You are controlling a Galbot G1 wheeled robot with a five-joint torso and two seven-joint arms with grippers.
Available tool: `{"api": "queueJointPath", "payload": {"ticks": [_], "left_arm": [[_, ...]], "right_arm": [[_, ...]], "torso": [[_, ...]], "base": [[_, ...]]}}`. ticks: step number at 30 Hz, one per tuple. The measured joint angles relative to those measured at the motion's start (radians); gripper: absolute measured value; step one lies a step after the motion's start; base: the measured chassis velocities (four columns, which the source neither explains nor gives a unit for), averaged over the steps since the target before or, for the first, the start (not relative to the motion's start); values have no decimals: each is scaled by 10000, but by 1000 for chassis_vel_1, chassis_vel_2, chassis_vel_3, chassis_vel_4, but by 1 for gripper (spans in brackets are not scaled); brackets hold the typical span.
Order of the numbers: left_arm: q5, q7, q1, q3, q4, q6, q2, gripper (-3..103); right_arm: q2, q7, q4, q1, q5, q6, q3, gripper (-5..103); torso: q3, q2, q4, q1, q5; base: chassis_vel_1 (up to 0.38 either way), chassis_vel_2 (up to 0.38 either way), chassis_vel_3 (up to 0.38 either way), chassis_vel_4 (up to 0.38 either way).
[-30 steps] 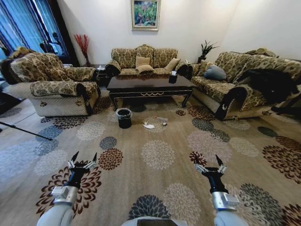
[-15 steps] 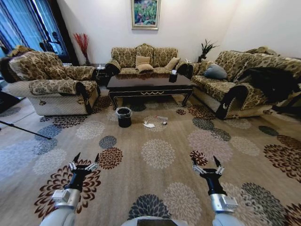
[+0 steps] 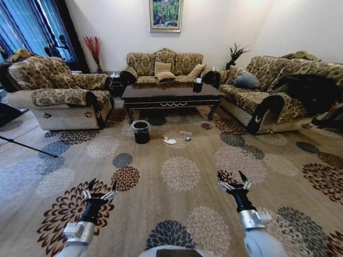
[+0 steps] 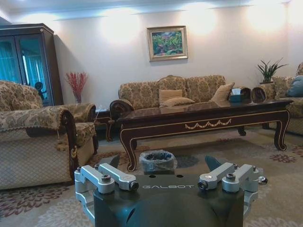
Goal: Move to the front of the table and pick up the trash from the floor, then place it into the trash bin.
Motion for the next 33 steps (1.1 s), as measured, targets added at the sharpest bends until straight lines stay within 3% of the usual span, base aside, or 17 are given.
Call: {"api": "queueJointPath", "payload": {"ticks": [12, 25, 33], "left_arm": [[4, 3, 29, -113, -152, -27, -35, 100], [18, 12, -9, -50, -160, -28, -64, 100], [86, 16, -9, 35, -162, -28, -173, 100]], "right_arm": [[343, -673, 802, -481, -709, -122, -9, 100], [662, -433, 763, -587, -1460, 121, 76, 100], [808, -242, 708, -639, -988, 715, 74, 100]], "torso": [[-281, -467, 1, -191, -1], [-628, -1023, 2, -396, 0], [-831, -1321, 2, -493, 0]], "base": [[0, 0, 0, 0], [0, 0, 0, 0], [0, 0, 0, 0]]}}
